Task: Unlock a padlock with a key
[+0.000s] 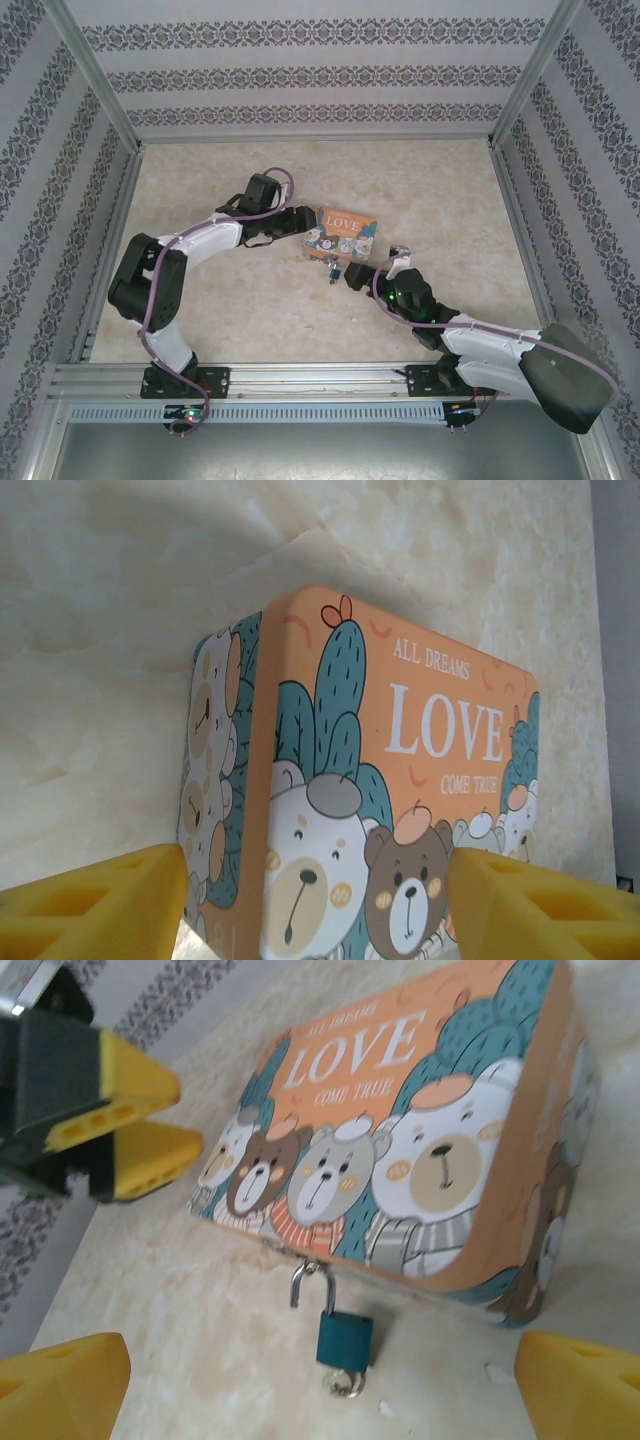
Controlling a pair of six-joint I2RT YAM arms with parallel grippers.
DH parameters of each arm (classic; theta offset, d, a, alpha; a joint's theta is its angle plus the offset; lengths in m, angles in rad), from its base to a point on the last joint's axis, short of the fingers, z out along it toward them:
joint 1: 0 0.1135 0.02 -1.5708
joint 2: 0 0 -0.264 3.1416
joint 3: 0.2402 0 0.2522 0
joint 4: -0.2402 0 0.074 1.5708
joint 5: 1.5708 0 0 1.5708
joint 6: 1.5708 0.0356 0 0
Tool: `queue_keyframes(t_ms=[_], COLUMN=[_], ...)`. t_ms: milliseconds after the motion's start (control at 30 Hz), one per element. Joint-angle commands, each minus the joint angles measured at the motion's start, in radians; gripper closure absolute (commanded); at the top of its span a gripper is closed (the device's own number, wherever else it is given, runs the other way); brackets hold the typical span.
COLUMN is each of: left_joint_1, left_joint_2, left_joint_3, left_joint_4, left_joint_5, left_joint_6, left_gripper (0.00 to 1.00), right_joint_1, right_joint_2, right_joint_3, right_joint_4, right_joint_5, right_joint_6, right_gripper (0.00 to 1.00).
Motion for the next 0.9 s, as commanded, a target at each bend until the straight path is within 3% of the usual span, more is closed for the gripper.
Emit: queue_keyframes(t_ms=[0,367,867], left_joint_1=[0.013,0.012,0.006], left_joint_2=[0.052,0.093,-0.047], left_joint_3=[0.045,-0.013,-0.261], left_joint_4=[-0.058,-0.013,0.078], left_joint_5=[0.054,0.098,0.063], left_joint_6=[0.046,0.015,-0.049], left_gripper=[0.34,0.50,0.54], right_joint_1=[-0.010,-0.057,-0.216], right_joint_2=[0.030,0.204,0.359], right_joint_3=[0.029,0.088,0.173], right_joint_4=[0.004,0.182,0.225], right_joint_5=[-0.120,-0.228,-0.343], right_joint_6=[0.010,-0.008,-0.236], right_gripper=[0.01,0.02,0.04])
